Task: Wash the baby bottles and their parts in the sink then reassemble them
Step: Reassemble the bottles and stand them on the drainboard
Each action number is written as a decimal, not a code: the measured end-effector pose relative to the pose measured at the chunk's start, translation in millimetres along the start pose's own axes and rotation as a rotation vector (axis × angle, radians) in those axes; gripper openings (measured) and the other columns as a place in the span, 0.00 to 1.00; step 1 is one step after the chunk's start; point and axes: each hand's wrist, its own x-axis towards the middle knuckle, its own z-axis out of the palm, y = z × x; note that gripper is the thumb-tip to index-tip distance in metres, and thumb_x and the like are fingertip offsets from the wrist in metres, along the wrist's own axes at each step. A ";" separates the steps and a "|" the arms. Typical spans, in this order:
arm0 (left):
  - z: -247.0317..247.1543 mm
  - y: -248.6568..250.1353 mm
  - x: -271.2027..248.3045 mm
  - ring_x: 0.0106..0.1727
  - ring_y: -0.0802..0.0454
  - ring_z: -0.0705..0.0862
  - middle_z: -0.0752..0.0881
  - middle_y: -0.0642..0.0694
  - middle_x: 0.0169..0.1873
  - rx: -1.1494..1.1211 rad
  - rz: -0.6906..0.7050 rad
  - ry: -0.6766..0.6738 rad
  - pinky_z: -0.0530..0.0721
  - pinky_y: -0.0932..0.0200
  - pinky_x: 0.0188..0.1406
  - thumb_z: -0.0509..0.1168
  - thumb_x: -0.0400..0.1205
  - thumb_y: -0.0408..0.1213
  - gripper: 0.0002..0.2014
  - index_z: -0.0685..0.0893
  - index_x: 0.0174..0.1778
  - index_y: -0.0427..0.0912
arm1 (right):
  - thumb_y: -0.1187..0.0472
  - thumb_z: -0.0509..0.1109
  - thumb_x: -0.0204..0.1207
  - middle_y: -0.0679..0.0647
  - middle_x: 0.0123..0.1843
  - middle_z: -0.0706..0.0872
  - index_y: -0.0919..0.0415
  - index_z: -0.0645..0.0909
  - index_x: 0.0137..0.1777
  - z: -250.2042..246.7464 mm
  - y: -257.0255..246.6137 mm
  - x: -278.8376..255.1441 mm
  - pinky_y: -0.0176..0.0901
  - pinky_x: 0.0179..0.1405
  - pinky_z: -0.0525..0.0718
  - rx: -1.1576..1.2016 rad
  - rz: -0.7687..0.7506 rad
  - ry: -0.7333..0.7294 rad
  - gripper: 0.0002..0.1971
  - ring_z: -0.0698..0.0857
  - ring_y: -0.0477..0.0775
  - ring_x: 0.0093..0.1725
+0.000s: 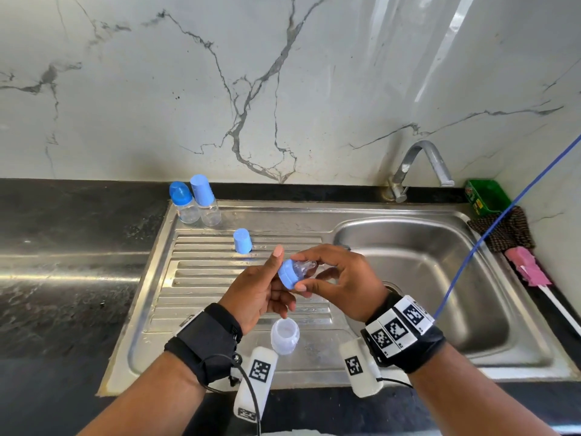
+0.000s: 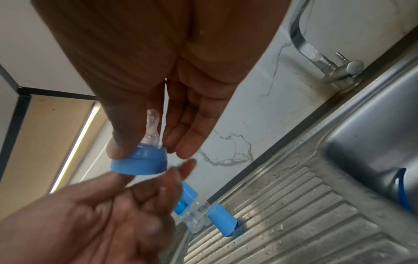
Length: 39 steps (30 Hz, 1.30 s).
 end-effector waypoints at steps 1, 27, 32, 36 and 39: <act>-4.1 -5.9 1.6 0.34 0.44 0.86 0.91 0.33 0.44 0.032 -0.017 0.016 0.85 0.55 0.32 0.49 0.89 0.59 0.31 0.89 0.55 0.37 | 0.58 0.87 0.67 0.49 0.53 0.90 0.50 0.89 0.60 1.7 3.6 -0.8 0.46 0.49 0.91 -0.002 0.019 0.015 0.21 0.90 0.51 0.49; -42.0 -67.6 17.8 0.58 0.64 0.78 0.80 0.56 0.54 0.914 0.335 0.130 0.72 0.72 0.56 0.79 0.68 0.53 0.30 0.79 0.67 0.72 | 0.65 0.82 0.72 0.46 0.62 0.84 0.50 0.86 0.67 -10.6 22.5 -26.5 0.34 0.47 0.89 -0.146 0.044 -0.047 0.23 0.86 0.46 0.60; -32.9 -55.8 20.0 0.57 0.61 0.80 0.79 0.55 0.54 0.903 0.402 0.105 0.74 0.72 0.56 0.78 0.68 0.51 0.31 0.80 0.68 0.69 | 0.66 0.82 0.72 0.45 0.62 0.85 0.52 0.86 0.66 -5.3 21.0 -26.5 0.37 0.49 0.90 -0.143 0.020 -0.064 0.23 0.86 0.46 0.61; -31.7 -52.1 21.1 0.58 0.62 0.78 0.80 0.58 0.55 0.977 0.461 0.107 0.72 0.71 0.59 0.77 0.69 0.50 0.32 0.80 0.71 0.64 | 0.63 0.82 0.71 0.44 0.61 0.86 0.49 0.86 0.66 -3.5 22.4 -24.7 0.41 0.51 0.91 -0.163 0.053 -0.042 0.23 0.87 0.46 0.59; -30.1 -49.1 20.8 0.57 0.55 0.76 0.81 0.56 0.54 1.075 0.489 0.124 0.70 0.67 0.62 0.75 0.72 0.48 0.33 0.78 0.75 0.61 | 0.62 0.83 0.71 0.46 0.59 0.87 0.51 0.86 0.66 -2.0 24.6 -22.5 0.36 0.53 0.89 -0.203 0.060 -0.035 0.23 0.87 0.44 0.57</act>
